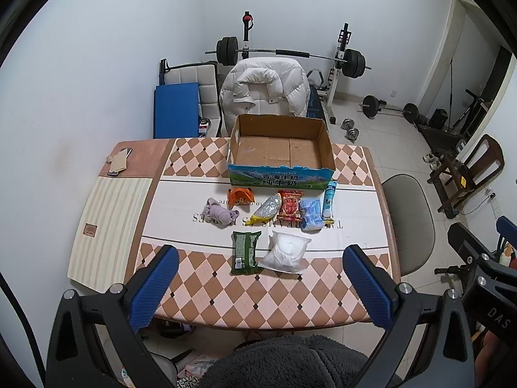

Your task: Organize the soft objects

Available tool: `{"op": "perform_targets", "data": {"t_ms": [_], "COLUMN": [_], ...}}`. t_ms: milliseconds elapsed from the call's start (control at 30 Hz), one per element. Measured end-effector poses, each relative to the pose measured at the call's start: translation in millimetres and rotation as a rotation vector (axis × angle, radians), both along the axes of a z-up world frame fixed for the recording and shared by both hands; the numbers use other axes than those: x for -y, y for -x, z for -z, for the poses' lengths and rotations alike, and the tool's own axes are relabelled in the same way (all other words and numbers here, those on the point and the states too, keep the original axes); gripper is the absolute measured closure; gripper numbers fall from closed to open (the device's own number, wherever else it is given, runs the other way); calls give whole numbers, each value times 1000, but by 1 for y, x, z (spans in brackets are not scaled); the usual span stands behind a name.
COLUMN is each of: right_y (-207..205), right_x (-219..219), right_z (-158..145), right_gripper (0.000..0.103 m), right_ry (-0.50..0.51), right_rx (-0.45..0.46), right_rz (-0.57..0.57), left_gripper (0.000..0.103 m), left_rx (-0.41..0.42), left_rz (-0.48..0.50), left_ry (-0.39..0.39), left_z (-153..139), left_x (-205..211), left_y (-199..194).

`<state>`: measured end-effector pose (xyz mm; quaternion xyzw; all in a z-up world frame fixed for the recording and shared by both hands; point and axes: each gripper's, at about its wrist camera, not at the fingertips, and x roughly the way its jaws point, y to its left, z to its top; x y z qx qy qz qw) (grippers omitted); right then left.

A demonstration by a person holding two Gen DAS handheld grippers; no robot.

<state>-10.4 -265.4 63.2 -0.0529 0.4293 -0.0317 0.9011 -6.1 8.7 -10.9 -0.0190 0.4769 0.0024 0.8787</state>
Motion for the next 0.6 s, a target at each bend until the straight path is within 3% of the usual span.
{"op": "perform_targets", "data": {"t_ms": [600], "right_y": [-7], "right_x": [-4], "right_z": [-8], "right_gripper": [0], "right_ry": [-13], "right_rx": [0], "right_rz": [-4], "left_gripper": [0], "left_rx": [0], "left_rz": [-1], "left_ry": [2], "left_z": [0], "left_x": [-1], "left_y": [1]}}
